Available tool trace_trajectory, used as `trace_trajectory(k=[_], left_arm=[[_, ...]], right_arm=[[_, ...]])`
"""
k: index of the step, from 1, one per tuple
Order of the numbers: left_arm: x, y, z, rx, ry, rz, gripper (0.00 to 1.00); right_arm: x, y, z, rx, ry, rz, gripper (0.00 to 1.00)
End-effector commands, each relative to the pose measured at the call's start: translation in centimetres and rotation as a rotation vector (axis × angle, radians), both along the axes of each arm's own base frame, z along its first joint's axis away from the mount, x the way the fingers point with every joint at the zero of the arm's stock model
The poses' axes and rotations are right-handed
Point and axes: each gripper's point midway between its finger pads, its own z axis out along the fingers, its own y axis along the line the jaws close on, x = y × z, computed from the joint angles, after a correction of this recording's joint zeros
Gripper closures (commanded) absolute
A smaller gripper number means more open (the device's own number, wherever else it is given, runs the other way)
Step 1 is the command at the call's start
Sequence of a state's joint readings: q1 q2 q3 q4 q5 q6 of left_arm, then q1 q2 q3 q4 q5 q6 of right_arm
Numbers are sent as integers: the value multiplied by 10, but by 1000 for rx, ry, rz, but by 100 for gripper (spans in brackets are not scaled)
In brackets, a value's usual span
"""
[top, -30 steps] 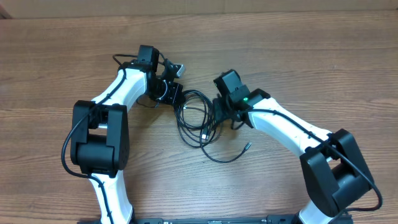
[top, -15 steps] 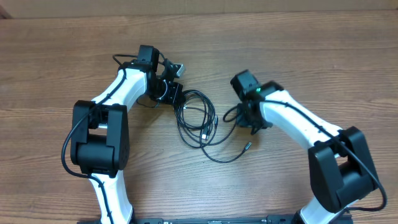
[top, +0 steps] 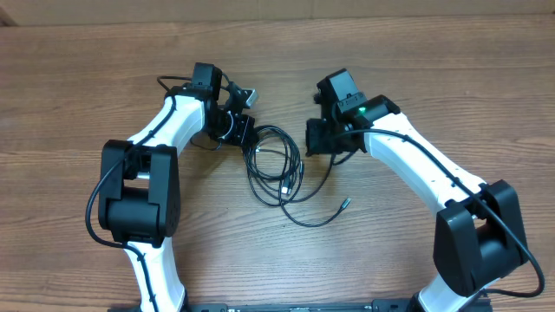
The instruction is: Untangle cables
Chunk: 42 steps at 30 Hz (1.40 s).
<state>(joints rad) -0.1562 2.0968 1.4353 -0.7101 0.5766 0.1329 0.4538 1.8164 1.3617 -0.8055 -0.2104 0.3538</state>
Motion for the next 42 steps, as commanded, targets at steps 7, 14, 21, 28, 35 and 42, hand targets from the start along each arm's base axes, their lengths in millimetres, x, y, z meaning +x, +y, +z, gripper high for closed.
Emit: trace_trajectory(k=[7,14,21,28,35,42], left_arm=[[3,-2,1,-27,4,5,96],[3,-2,1,-27,3,5,95],[3,-2,1,-27,4,6,96],[3,-2,1,-27,3,5,95],[3,-2,1,-27,3,5,95],[3,-2,1,-27,3,5,95]], right_arm=[[-27,32,-13,58,0,187,49],[-35,48,-32,54,8,229,48],[-31,65,-42,59,-28,259,45],[-32,66,-60,44,2,263,43],[-33,66,-62,39,-3,282,42],[-33,66,-62,38,-5,286,39]])
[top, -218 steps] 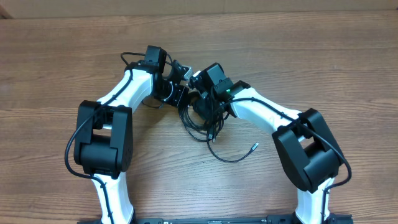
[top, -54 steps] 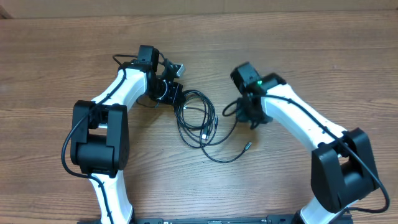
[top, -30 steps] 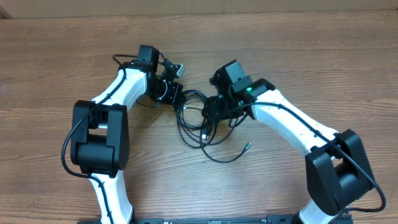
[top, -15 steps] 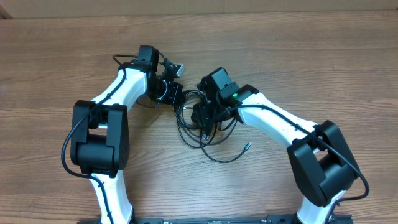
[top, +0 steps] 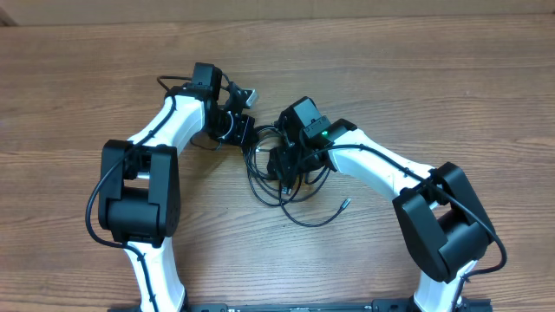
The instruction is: Untangle cables
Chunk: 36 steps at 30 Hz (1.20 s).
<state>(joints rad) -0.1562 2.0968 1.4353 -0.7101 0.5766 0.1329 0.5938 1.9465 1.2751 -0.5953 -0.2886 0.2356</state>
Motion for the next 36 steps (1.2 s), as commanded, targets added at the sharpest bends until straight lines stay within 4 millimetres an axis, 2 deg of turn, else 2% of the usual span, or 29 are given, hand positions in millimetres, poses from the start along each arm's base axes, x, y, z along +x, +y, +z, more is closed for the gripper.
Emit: trace_trajectory(k=[1,16,24,36], left_arm=[[3,-2,1,-27,3,5,95],[3,-2,1,-27,3,5,95],[3,-2,1,-27,3,5,95],[3,-2,1,-27,3,4,95]], right_arm=[[-2,0,-3,-3,-1,11,39],[-2,0,-3,-3,2,12,39],[-10,-4,-6,-24,34,12,38],[-10,6,-1,28,31,31,39]])
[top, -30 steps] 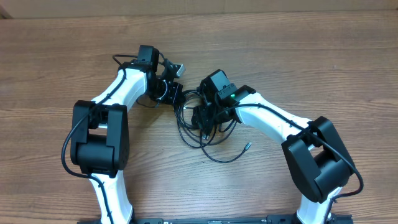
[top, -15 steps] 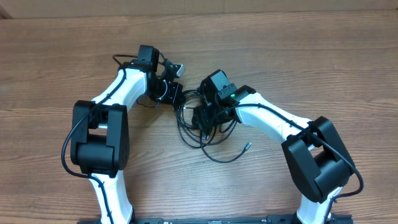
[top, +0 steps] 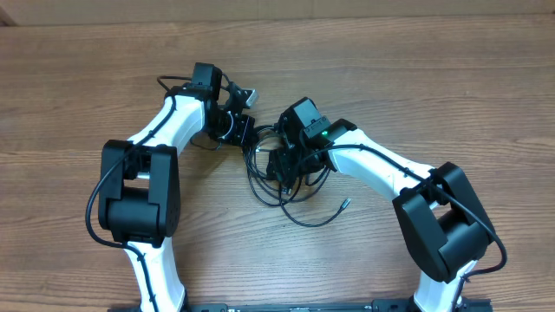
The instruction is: Untangle cables
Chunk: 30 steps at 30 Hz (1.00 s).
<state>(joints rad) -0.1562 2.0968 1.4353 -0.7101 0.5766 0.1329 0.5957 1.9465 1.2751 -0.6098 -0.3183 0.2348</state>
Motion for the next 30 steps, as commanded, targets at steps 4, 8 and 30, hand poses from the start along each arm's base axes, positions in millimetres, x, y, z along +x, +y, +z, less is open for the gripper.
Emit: trace_trajectory(k=[4,8,30], left_arm=[[3,-2,1,-27,3,4,95],[3,-2,1,-27,3,4,95],[3,-2,1,-26,0,-2,94]], right_arm=[[5,7,0,15,-41,16,39],[25,4,2,-17,-135,-17,39],[29,9,-31,-47,-157,65,52]])
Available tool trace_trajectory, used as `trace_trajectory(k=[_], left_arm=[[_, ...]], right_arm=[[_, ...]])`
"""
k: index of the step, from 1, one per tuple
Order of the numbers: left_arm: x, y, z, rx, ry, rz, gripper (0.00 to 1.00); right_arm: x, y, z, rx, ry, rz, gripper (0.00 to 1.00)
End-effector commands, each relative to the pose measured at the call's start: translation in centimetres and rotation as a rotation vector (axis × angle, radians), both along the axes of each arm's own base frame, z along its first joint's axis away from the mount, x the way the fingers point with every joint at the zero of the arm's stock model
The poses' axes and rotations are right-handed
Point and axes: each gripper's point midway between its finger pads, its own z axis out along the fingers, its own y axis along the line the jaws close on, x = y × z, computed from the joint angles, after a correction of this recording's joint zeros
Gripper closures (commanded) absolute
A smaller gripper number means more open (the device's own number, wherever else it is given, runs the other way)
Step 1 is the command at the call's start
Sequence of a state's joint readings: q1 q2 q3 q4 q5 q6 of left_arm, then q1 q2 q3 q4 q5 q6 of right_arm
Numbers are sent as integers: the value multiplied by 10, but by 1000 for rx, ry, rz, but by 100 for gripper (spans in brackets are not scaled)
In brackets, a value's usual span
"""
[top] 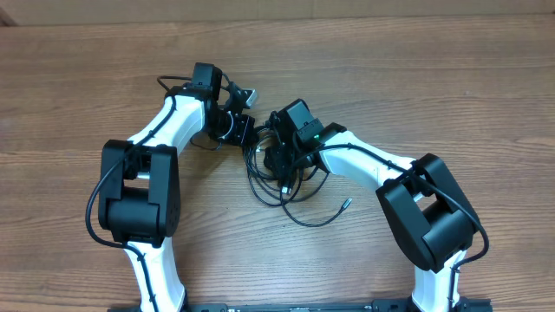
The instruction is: Untangle cables
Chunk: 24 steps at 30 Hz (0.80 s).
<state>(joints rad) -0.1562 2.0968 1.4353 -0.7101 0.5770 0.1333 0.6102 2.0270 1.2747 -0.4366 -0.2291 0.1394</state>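
A tangle of thin black cables [270,184] lies in loops at the table's middle. One loose end with a small metal plug [345,204] trails out to the right. My left gripper [245,133] sits at the upper left edge of the tangle, touching the loops. My right gripper [276,159] is down over the top of the tangle, its black body covering the strands beneath. From overhead neither gripper's fingers show clearly, so whether either holds a strand is hidden.
The wooden table [451,87] stretches bare to the right and back. Both arms' white links reach in from the front corners, and the left arm's own black wire [165,82] loops behind its wrist.
My right gripper has shifted slightly left and back over the tangle, closer to the left gripper. The left arm and the cable loops look unchanged.
My right gripper first stood to the right of the tangle, apart from it. Then it was down on the tangle's upper right part and stayed there. Now it sits a little further left. The left gripper has kept its place at the tangle's upper left throughout.
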Motion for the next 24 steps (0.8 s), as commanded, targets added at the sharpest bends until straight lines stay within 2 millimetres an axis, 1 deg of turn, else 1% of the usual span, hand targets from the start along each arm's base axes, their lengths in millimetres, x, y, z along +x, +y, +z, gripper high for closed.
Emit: trace_trajectory(k=[1,7,11,12,15,17,21,24], left_arm=[[3,-2,1,-26,0,-1,94],[3,-2,1,-26,0,-1,94],[3,-2,1,-26,0,-1,94],[3,-2,1,-26,0,-1,94],[3,-2,1,-26,0,-1,94],[3,-2,1,-26,0,-1,94],[3,-2,1,-26,1,-1,94],[3,-2,1,-26,2,-1,94]], right_arm=[[-2,-3,-8,-18,9,-5,52],[-2,-3,-8,-19,10,-4,52],[-5,-5,-11,-26,31,-16,36],[-7,-6,-12,-29,43,-19,34],[-10,-11,-14,-33,81,-52,36],[-10,-11,-14,-31,90,-69,41],[-10,-11,-14,-29,88,-70,59],[-9,-10,-14,-27,85,-70,67]])
